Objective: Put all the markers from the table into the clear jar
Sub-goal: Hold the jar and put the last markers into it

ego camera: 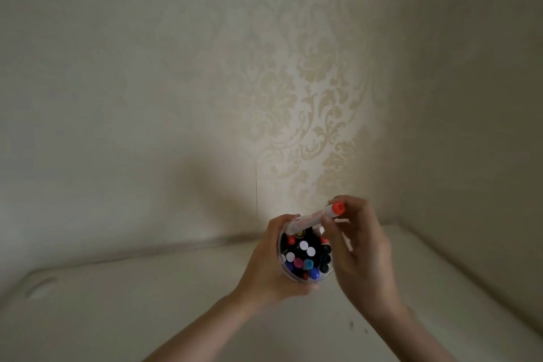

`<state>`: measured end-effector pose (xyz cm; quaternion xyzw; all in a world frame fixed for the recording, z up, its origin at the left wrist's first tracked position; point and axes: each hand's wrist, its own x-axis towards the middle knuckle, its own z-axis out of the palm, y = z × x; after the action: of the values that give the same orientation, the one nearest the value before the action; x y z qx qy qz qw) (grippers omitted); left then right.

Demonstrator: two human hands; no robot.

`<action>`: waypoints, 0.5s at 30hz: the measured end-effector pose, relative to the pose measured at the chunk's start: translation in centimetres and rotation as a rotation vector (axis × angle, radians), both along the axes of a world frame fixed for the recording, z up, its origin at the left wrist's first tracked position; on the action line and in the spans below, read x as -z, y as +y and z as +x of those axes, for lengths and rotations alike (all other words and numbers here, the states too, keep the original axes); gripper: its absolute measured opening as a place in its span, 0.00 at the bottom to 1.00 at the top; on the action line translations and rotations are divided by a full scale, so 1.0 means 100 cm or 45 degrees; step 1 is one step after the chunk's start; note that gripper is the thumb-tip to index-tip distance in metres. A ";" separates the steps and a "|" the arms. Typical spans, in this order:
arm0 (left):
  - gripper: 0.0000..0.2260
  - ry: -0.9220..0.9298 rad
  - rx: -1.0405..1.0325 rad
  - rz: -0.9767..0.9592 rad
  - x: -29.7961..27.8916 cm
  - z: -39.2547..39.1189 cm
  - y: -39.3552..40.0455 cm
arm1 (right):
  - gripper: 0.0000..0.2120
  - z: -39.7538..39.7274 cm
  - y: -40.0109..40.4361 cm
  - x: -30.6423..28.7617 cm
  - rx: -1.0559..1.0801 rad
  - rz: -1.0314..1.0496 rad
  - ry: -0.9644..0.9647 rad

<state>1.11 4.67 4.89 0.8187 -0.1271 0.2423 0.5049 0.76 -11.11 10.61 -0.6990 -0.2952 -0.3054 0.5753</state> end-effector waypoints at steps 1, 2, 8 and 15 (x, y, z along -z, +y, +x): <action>0.41 0.011 0.014 -0.015 0.000 -0.002 -0.001 | 0.13 0.002 0.005 0.003 0.009 -0.042 0.002; 0.40 0.018 0.029 -0.032 0.000 -0.005 -0.001 | 0.14 0.003 0.009 0.005 0.028 -0.096 0.000; 0.41 0.014 0.056 -0.046 -0.007 -0.007 -0.001 | 0.11 0.018 0.014 0.015 0.538 -0.730 -0.382; 0.45 0.091 0.025 -0.068 0.000 0.000 0.012 | 0.11 0.024 -0.028 0.011 0.715 -0.880 -0.299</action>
<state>1.09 5.88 4.89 0.8118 -0.1108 0.2113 0.5330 3.19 -13.89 9.56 -0.8634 -0.2421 -0.4104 0.1661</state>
